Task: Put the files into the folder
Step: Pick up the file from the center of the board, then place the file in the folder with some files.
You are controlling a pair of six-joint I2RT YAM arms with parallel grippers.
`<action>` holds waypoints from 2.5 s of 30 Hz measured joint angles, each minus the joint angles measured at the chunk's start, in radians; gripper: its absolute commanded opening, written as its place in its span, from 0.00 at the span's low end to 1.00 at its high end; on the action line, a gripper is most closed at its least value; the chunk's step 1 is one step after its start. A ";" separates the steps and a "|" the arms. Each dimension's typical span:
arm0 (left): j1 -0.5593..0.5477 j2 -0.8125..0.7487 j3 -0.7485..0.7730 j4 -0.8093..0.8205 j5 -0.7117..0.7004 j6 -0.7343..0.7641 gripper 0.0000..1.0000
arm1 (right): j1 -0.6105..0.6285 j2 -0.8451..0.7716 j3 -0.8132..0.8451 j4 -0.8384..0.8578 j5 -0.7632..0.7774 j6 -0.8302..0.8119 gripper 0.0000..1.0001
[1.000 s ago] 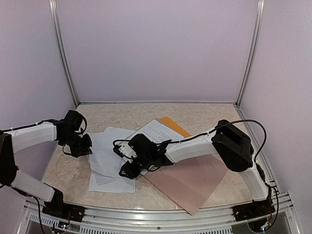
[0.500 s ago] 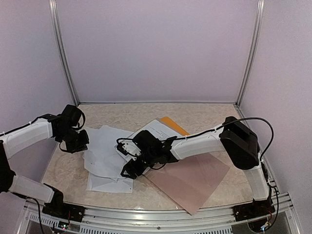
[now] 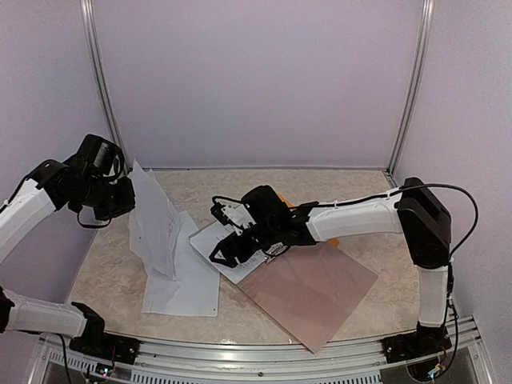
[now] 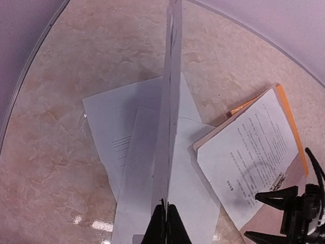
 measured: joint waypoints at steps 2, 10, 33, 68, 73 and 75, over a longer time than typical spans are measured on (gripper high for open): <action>-0.061 -0.006 0.073 -0.010 -0.012 0.000 0.00 | -0.019 -0.014 -0.029 -0.001 0.006 0.006 0.77; -0.298 0.080 0.342 -0.014 -0.085 0.020 0.00 | -0.084 -0.089 -0.124 0.000 0.056 0.024 0.76; -0.363 0.296 -0.043 0.226 0.024 -0.113 0.00 | -0.324 -0.504 -0.473 -0.070 0.255 0.092 0.77; -0.216 0.553 -0.076 0.296 0.149 0.003 0.50 | -0.325 -0.417 -0.512 -0.043 0.171 0.077 0.77; -0.166 0.579 -0.056 0.328 0.214 0.047 0.50 | -0.325 -0.417 -0.512 -0.042 0.167 0.077 0.77; -0.150 0.600 -0.037 0.344 0.238 0.068 0.49 | -0.325 -0.417 -0.512 -0.040 0.164 0.077 0.77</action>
